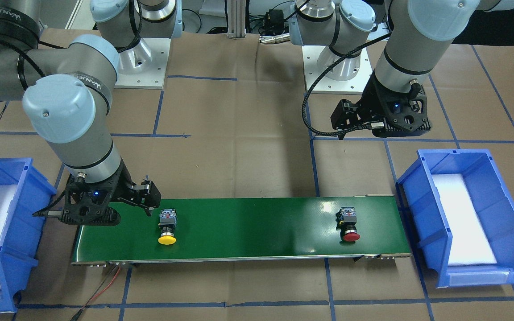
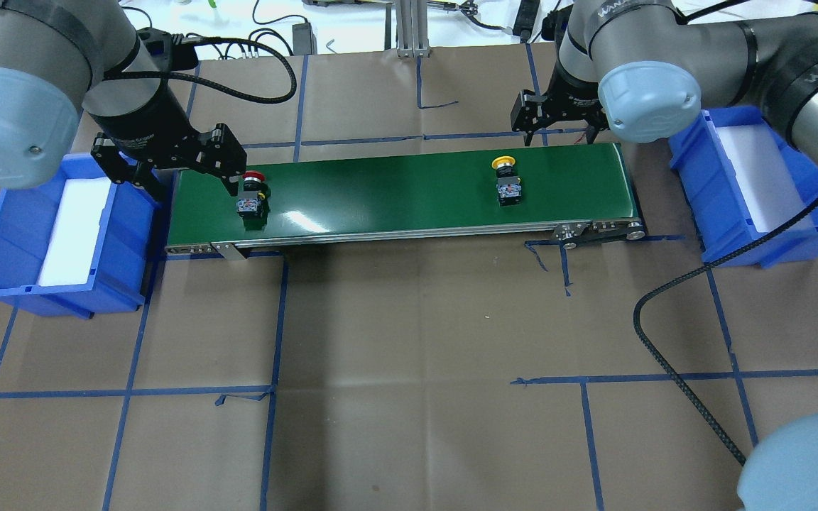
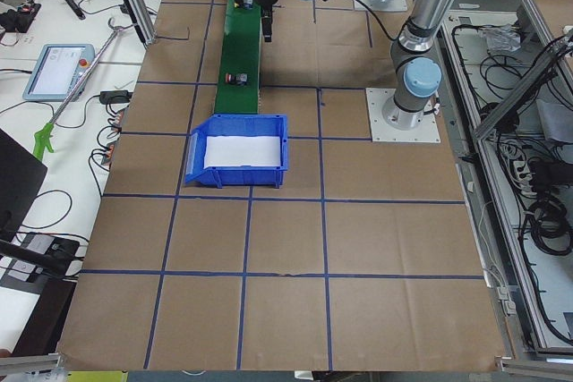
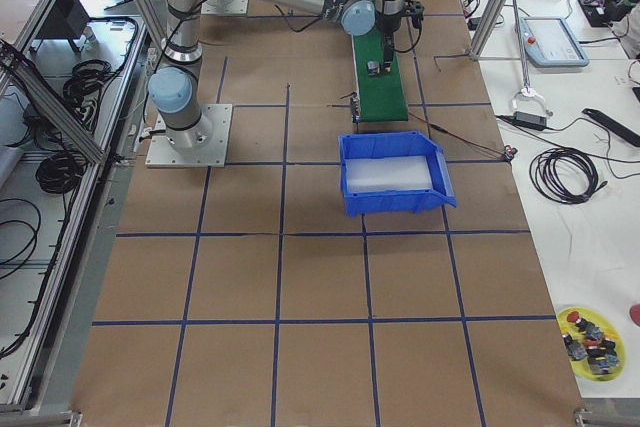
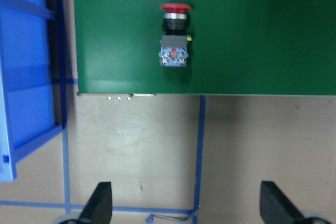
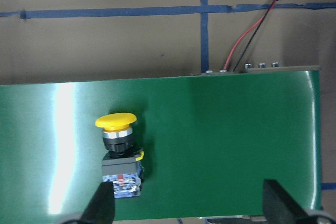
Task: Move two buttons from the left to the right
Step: 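Release the red button with the left gripper while the right gripper grasps the yellow button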
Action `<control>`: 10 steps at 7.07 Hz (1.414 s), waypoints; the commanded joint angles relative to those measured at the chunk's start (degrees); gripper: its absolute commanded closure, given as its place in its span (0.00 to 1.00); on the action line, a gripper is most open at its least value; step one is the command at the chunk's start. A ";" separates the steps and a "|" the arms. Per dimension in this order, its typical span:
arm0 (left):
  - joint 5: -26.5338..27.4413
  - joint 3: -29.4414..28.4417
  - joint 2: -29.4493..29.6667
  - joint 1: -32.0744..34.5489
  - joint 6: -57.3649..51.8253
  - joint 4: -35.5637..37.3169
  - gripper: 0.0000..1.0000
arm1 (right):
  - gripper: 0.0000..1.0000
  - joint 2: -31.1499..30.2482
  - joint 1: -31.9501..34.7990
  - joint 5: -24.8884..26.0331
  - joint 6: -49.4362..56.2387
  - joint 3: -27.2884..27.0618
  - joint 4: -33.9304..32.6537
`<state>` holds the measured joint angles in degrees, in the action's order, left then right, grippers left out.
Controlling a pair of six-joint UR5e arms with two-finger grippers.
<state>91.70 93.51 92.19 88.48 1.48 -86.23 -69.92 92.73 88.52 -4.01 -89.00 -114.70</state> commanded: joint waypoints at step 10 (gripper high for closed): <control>-1.26 -2.63 0.45 -0.23 0.36 -3.33 0.00 | 0.95 8.40 -0.35 1.13 0.76 -0.84 1.11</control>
<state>90.39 90.83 92.73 88.24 1.84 -89.56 -61.26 92.52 89.43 -3.38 -90.34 -116.76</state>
